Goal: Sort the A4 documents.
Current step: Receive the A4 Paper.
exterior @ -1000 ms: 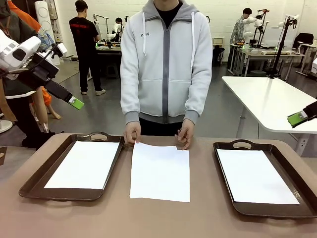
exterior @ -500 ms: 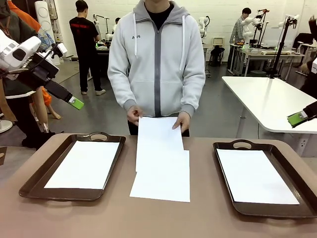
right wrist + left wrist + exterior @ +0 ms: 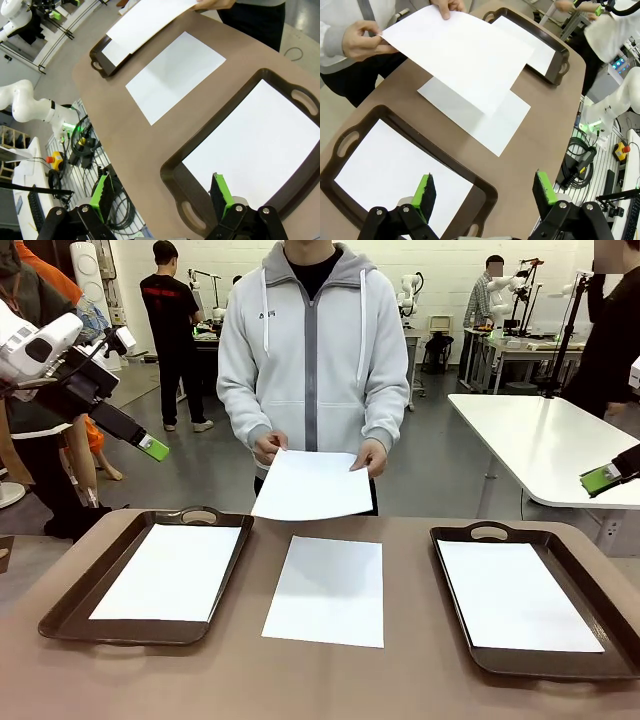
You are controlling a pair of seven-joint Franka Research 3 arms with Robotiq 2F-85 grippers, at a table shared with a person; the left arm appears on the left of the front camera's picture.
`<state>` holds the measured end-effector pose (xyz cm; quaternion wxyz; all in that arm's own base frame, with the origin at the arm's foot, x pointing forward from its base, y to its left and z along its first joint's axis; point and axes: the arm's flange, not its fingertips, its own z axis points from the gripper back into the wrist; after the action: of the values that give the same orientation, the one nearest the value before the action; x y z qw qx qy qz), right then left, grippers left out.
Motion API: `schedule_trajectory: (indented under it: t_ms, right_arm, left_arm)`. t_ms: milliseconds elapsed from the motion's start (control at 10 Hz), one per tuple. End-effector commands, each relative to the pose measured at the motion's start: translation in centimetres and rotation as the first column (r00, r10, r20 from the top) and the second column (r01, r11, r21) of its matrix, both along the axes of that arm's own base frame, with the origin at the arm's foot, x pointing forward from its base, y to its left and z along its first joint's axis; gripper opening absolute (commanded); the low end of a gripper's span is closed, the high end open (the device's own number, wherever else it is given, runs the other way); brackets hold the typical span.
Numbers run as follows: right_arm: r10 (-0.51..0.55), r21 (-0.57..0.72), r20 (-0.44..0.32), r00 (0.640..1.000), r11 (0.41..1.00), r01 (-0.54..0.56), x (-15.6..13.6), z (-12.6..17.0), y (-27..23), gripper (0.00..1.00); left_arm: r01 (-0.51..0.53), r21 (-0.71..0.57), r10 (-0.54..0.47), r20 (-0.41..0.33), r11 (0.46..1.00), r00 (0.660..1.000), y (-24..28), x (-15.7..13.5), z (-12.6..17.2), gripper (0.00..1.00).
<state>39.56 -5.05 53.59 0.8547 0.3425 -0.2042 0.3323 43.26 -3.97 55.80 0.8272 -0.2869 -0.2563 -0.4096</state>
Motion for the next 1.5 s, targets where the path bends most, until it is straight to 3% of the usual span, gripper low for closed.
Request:
schedule_trajectory:
  t_ms: [0, 1400]
  right_arm:
    - [0.007, 0.009, 0.002, 1.000, 1.000, -0.007, 0.07, -0.07, 0.05, 1.00]
    - [0.007, 0.009, 0.002, 1.000, 1.000, -0.007, 0.07, -0.07, 0.05, 1.00]
  left_arm:
    - [-0.005, 0.001, 0.005, -0.001, 1.000, 1.000, 0.03, 0.02, 0.02, 1.00]
    - [-0.005, 0.001, 0.005, -0.001, 1.000, 1.000, 0.03, 0.02, 0.02, 1.00]
